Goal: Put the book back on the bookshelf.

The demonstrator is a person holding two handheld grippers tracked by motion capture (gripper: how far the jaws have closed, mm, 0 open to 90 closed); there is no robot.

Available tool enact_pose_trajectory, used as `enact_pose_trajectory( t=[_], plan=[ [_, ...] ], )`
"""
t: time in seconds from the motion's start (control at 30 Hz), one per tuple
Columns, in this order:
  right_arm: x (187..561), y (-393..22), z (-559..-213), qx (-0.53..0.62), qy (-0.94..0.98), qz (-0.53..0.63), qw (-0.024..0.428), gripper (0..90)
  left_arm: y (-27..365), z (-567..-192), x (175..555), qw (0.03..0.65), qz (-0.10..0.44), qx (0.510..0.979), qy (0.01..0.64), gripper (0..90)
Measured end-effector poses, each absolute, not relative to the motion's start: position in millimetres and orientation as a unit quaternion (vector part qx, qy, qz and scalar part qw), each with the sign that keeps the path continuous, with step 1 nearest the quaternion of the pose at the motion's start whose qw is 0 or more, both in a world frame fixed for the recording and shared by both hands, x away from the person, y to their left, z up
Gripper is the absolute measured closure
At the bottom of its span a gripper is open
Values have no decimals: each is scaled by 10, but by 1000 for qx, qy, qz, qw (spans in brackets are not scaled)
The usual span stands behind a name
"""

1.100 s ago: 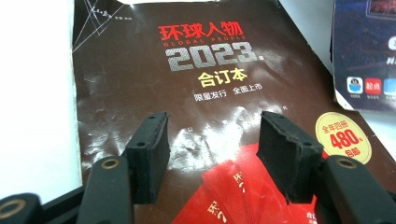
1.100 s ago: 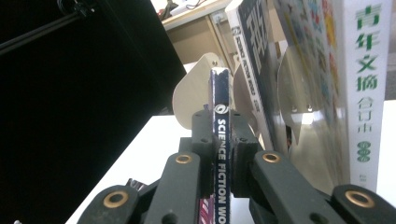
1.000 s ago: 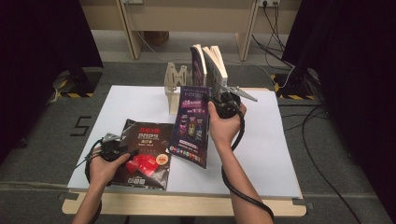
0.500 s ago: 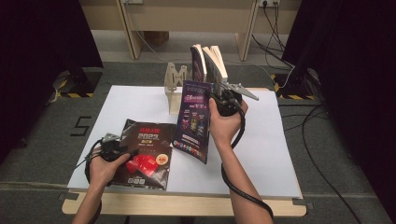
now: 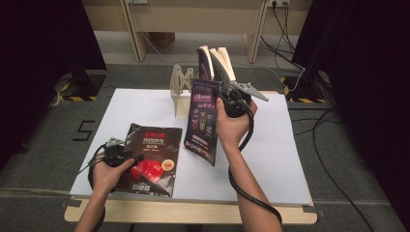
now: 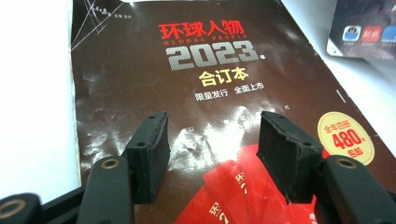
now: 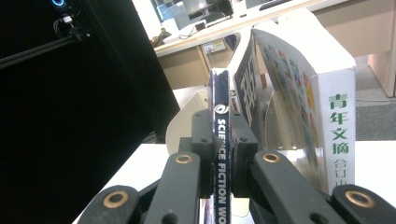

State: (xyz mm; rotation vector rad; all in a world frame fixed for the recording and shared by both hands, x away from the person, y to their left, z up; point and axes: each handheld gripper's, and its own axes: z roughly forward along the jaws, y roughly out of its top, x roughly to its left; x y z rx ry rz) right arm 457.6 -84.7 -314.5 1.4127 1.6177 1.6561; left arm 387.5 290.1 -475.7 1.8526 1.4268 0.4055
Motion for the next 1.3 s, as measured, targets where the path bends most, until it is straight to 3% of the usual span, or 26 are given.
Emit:
enact_pose_trajectory(
  t=[1.3],
  plan=[
    [4723, -720, -3005, 498, 569, 600, 262, 845, 2904, -4759, 3886, 380, 159, 720, 559, 419]
  ],
)
